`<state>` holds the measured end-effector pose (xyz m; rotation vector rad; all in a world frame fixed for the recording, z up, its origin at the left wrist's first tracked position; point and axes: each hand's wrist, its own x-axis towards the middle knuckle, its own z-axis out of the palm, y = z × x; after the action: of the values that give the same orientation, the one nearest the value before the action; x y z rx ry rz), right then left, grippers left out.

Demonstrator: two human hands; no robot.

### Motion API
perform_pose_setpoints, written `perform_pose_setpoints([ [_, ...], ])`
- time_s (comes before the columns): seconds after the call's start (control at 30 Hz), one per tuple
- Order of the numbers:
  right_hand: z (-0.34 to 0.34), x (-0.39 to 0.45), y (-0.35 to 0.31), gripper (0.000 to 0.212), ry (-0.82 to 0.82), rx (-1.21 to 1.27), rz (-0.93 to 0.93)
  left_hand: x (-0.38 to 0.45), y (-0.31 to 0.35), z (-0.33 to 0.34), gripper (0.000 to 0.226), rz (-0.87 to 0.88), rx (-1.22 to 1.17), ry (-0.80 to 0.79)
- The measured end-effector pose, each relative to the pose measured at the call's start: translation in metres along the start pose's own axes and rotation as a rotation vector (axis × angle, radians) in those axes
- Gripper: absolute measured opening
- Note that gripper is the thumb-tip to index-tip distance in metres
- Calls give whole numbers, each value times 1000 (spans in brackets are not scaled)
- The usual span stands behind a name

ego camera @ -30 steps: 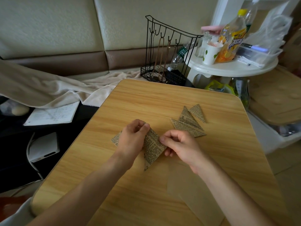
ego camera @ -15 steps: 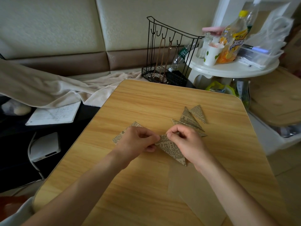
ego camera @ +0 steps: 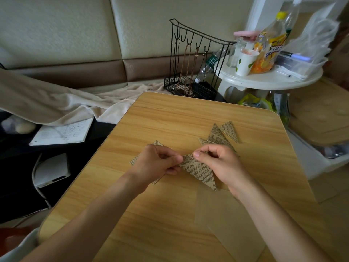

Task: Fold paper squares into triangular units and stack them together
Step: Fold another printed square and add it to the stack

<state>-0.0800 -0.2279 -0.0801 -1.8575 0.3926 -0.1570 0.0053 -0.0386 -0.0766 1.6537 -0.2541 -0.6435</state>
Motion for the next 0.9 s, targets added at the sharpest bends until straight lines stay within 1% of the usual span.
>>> perform_pose_setpoints([
  [0.27,8,2,6,8,-3,-24,4,3,-3,-1,14,-29,-32,-18],
  [0.43,16,0,7,6,-34,-8,-45,3,-7,3,11,-19,12,-28],
  [0.53,17,0,7,7,-22,-17,-43,2,-5,4,9,-13,24,0],
  [0.73,7,2,8,11,40,18,7,0,-1,-5,11,-22,-53,89],
  [0.9,9,3,10,10,40,-3,20,1,-2,-5,13,-26,-54,128],
])
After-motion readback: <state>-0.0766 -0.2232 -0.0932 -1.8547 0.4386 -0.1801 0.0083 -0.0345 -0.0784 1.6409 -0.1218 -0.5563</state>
